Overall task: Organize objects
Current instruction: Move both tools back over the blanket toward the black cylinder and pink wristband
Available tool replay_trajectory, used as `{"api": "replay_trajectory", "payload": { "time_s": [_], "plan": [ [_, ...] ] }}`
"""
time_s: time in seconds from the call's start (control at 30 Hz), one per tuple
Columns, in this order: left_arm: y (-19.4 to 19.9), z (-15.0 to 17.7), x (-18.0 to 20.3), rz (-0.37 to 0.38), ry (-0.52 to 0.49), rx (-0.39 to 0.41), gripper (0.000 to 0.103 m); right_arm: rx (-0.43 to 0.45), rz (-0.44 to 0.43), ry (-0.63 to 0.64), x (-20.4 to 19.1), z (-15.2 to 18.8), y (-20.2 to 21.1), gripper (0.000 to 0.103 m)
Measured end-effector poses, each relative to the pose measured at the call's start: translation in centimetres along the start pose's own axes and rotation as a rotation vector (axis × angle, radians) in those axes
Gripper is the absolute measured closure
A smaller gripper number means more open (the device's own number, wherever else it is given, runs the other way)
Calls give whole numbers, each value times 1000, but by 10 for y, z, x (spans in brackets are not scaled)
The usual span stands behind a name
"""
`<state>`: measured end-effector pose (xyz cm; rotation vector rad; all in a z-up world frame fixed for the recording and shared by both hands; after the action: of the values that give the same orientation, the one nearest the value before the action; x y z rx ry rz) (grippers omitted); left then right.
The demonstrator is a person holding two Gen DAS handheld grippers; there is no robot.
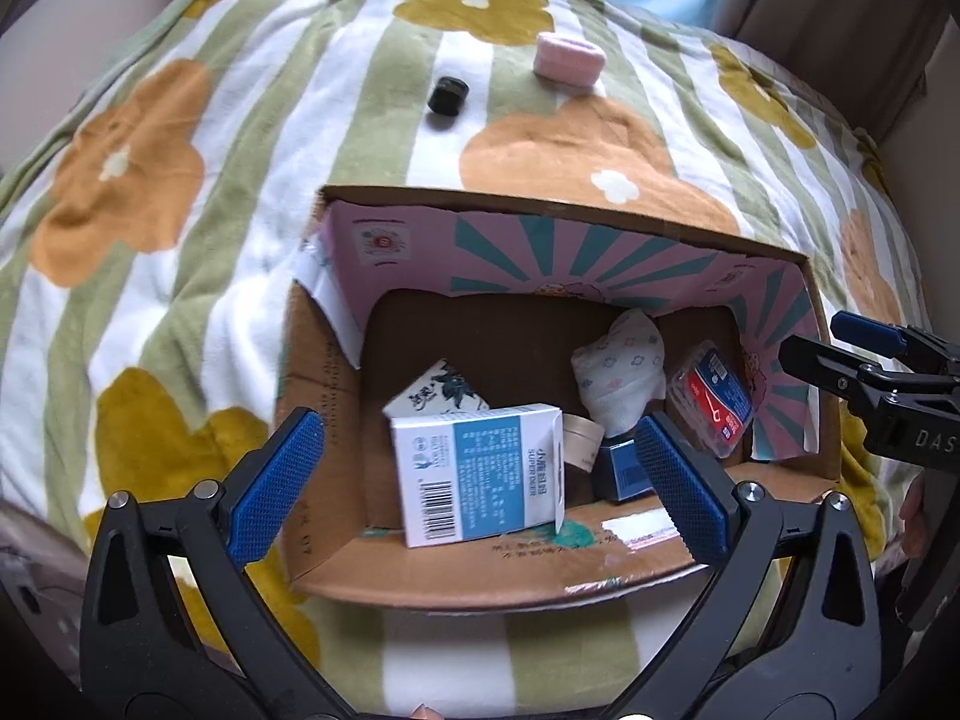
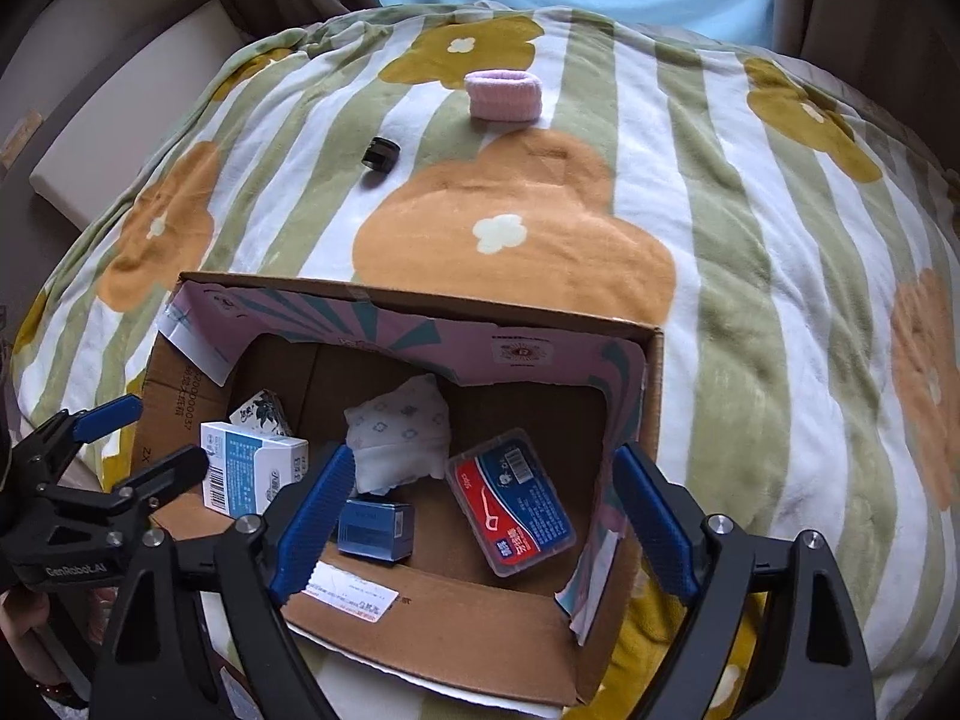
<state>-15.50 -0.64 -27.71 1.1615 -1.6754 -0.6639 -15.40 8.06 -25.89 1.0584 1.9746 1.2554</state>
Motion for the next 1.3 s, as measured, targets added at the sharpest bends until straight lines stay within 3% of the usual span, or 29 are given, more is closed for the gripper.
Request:
{"api": "replay_trajectory", "payload": {
  "time_s": [0.53,0.77,0.83,0.9,0.93,0.97,1.13,1.3],
  "plan": [
    [15,-26,-10,-27,-40,35,0,-13,30,-23,3,-7,5,17],
    [23,-66,-20,-25,-68,79,0,-4,32,-26,2,-28,7,17],
    [25,-78,-22,-29,-82,88,0,-12,-9,-56,0,-35,6,17],
    [26,-91,-25,-31,-100,92,0,-20,-44,-89,-2,-43,4,11],
    [26,-98,-26,-34,-107,97,0,-18,-53,-97,-3,-47,4,2],
    [27,-107,-27,-29,-118,101,0,-12,-64,-102,-5,-53,4,1],
    [26,-141,-30,-30,-181,116,0,44,-68,-106,-10,-87,8,1],
    [14,-180,-30,-13,-227,117,0,25,-46,-96,-14,-122,1,1]
  ]
}}
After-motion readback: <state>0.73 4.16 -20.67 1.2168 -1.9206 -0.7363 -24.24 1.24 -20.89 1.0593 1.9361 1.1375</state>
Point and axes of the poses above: each gripper's, at about its wrist camera, not at the fingertips, and y roughly against the way its jaws point, x to its right, z to its underside, the point moved 10 cm from there along -y, roughly the way its jaws point, and after that the axes turned 6 degrees about z, right-handed, at the moved point
